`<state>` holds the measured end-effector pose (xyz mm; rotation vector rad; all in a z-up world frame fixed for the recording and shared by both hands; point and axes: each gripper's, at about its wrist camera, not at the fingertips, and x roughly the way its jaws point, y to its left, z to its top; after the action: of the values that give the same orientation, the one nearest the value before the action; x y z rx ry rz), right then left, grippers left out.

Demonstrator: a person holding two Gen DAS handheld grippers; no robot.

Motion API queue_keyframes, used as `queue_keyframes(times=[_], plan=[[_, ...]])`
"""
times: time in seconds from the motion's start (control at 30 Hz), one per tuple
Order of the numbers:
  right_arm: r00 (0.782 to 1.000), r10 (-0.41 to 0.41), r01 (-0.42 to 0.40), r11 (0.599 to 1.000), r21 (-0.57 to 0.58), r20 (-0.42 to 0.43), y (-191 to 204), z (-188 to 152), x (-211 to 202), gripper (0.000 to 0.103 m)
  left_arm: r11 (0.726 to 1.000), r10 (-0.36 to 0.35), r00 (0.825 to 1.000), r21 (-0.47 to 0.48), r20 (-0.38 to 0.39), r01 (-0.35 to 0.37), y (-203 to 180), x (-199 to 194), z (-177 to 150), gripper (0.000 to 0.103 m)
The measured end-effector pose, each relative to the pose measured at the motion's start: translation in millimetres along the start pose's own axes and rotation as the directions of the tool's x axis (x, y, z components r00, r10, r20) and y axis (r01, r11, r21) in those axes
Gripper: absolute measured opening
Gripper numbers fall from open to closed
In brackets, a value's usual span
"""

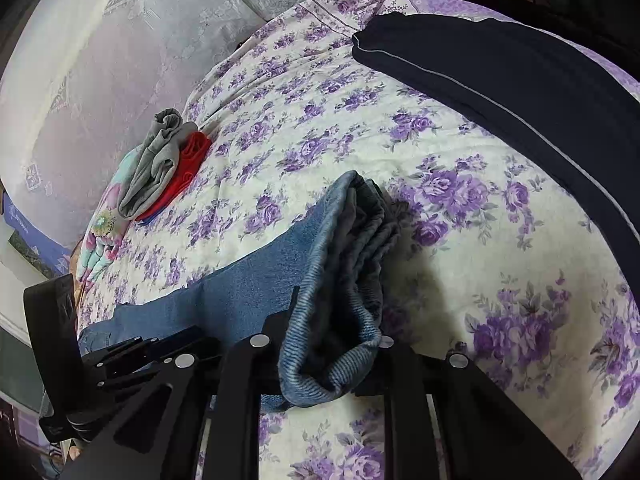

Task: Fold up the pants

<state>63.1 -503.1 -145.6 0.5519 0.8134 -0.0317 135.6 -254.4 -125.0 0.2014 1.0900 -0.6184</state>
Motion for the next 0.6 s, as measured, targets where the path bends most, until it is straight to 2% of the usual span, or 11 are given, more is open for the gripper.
queue_keyframes(times=[0.17, 0.27, 0.33, 0.4, 0.47, 0.5, 0.53, 0.57, 0.6], plan=[[1.000, -0.026, 0.026, 1.000, 0.004, 0.000, 7, 0, -5, 0.018, 1.000, -0.002, 1.000, 0.001, 0.009, 0.002, -1, -6, -4, 0.027], [0.999, -0.046, 0.046, 0.999, -0.010, 0.013, 17, 0, -14, 0.018, 0.999, -0.051, 0.998, -0.009, 0.023, 0.051, 7, -28, -13, 0.026], [0.998, -0.061, 0.062, 0.998, -0.021, 0.025, 25, -1, -20, 0.018, 0.995, -0.090, 0.993, -0.026, 0.071, 0.092, 23, -55, -21, 0.027], [0.996, -0.079, 0.080, 0.996, -0.025, 0.036, 33, 0, -24, 0.018, 0.994, -0.082, 0.989, -0.056, 0.124, 0.089, 47, -82, -30, 0.027], [0.994, -0.088, 0.090, 0.995, -0.033, 0.058, 46, 0, -31, 0.018, 0.993, -0.031, 0.986, -0.108, 0.161, 0.049, 82, -107, -42, 0.028], [0.994, -0.089, 0.092, 0.995, -0.042, 0.070, 52, 0, -34, 0.018, 0.990, 0.016, 0.985, -0.142, 0.174, 0.009, 104, -119, -50, 0.028], [0.992, -0.090, 0.095, 0.994, -0.060, 0.089, 62, 1, -40, 0.018, 0.980, 0.097, 0.978, -0.191, 0.186, -0.061, 134, -132, -62, 0.029], [0.991, -0.089, 0.097, 0.993, -0.070, 0.101, 68, 1, -43, 0.018, 0.964, 0.170, 0.968, -0.236, 0.185, -0.124, 160, -141, -73, 0.034], [0.989, -0.090, 0.100, 0.992, -0.081, 0.119, 78, 1, -48, 0.018, 0.949, 0.214, 0.961, -0.269, 0.178, -0.162, 179, -147, -81, 0.046]])
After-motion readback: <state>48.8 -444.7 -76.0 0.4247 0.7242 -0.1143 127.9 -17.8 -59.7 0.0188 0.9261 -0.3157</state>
